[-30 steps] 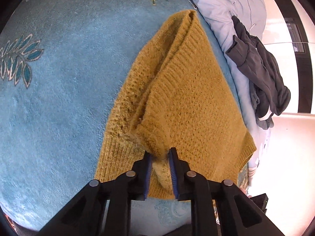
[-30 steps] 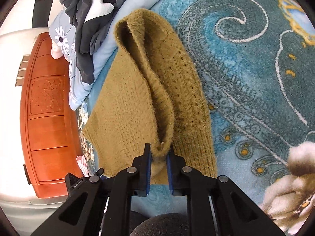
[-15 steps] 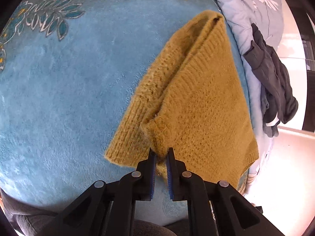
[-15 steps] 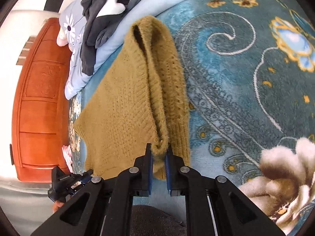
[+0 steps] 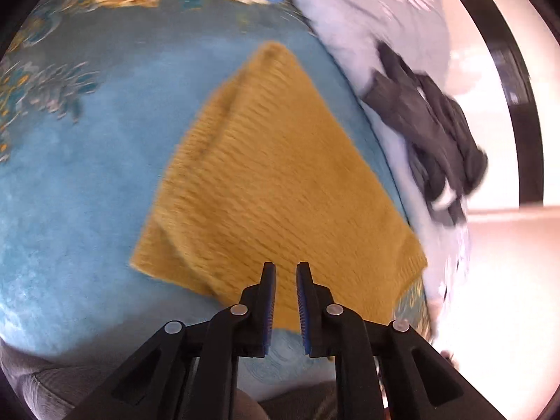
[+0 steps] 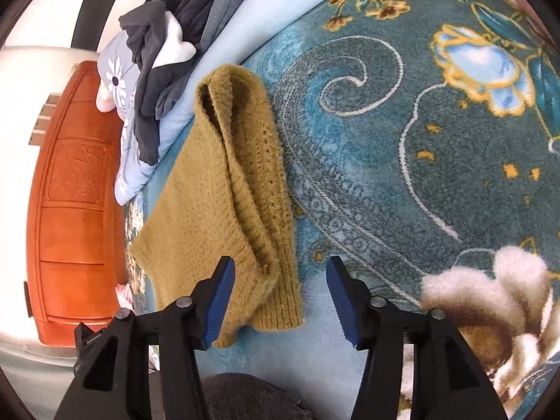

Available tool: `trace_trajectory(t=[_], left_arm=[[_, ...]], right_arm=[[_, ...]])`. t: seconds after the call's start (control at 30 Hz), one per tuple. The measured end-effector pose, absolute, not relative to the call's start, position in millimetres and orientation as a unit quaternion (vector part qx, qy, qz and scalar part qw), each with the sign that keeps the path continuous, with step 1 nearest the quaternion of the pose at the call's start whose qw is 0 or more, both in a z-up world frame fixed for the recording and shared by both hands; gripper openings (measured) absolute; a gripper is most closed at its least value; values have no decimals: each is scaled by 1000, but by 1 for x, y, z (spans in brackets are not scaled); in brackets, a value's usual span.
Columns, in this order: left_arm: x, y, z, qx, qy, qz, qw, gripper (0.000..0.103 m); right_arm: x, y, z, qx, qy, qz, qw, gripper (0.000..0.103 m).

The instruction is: Fold clothes

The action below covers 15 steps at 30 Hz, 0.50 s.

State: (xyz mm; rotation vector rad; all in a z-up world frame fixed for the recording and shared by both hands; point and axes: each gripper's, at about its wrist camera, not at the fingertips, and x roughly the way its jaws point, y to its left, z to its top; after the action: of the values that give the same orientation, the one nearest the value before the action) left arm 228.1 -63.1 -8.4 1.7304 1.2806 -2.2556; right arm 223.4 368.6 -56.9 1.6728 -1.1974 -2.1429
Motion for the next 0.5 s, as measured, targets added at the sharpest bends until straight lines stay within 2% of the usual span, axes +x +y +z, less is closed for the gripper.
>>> trace_trajectory(t=[0.07,0.2,0.5], left_arm=[[207,-18,-15,585,365,-724,-31,20],[193,30,-48,614,334,-714,-34,20],[203,38,-70,616,340,-710,-26,20]], right_arm=[[222,366,-63,563,-419,-708,84,57],[219,358,-70,573,-426,-695,81,57],[212,345,-75,587,-419,-689,70,57]])
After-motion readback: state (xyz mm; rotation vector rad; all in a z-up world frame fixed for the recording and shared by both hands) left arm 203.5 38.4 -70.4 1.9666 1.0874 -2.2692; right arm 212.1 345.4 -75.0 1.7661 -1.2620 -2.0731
